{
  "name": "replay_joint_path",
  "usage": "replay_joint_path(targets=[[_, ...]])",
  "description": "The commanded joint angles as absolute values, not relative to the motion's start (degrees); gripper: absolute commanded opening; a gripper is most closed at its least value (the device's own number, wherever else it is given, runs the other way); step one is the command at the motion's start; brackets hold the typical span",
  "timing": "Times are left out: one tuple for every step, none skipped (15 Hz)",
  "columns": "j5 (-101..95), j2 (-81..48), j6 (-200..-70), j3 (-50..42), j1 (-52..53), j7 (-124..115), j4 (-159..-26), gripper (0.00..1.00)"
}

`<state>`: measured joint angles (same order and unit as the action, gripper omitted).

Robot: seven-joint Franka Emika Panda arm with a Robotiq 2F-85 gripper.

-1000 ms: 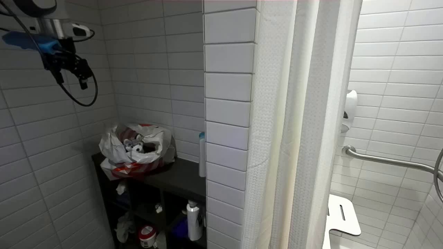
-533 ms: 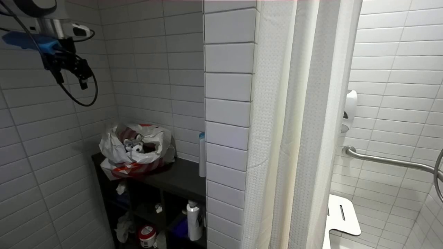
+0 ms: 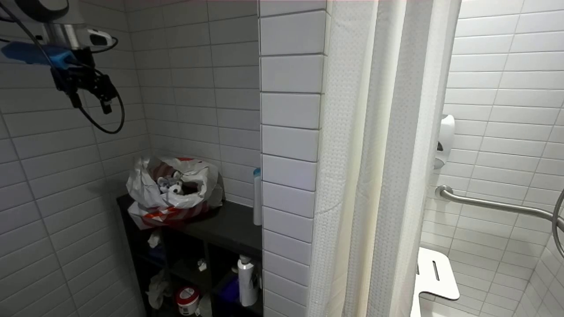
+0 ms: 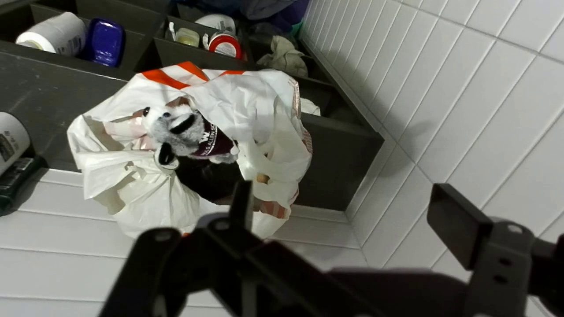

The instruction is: Remove the doll from the plastic bag

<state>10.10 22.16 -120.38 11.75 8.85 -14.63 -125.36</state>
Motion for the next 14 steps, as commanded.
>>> replay_joint_path(targets=[[6.8,20.2,-121.4,13.6,8.2,-17.2,-124.0,1.00],[5.7,19.5,-121.5,14.1,8.2,-17.8,-123.6,1.00],[4.5,18.8,-121.8,14.6,8.0,-18.8,-123.2,1.00],[2.8,18.1,-122.3,15.2,7.8,-20.1,-122.8,1.00],[0.9,17.3,-123.0,15.8,7.3,-21.9,-122.5,1.00],[-1.0,16.4,-123.5,16.3,6.8,-24.1,-122.1,1.00],[-2.6,15.4,-123.8,16.5,6.2,-26.1,-121.6,1.00],[-4.1,14.3,-124.1,16.5,5.8,-27.8,-121.1,1.00],[-5.6,13.4,-124.1,16.5,5.3,-29.2,-120.8,1.00],[-6.6,12.7,-123.9,16.3,5.1,-30.5,-120.5,1.00],[-7.6,11.8,-123.6,16.0,4.8,-31.6,-120.2,1.00],[-8.3,11.1,-123.4,15.8,4.6,-32.5,-120.0,1.00],[-8.9,10.3,-123.4,15.5,4.4,-33.3,-119.8,1.00],[-9.4,9.8,-123.3,15.2,4.2,-34.1,-119.8,1.00]])
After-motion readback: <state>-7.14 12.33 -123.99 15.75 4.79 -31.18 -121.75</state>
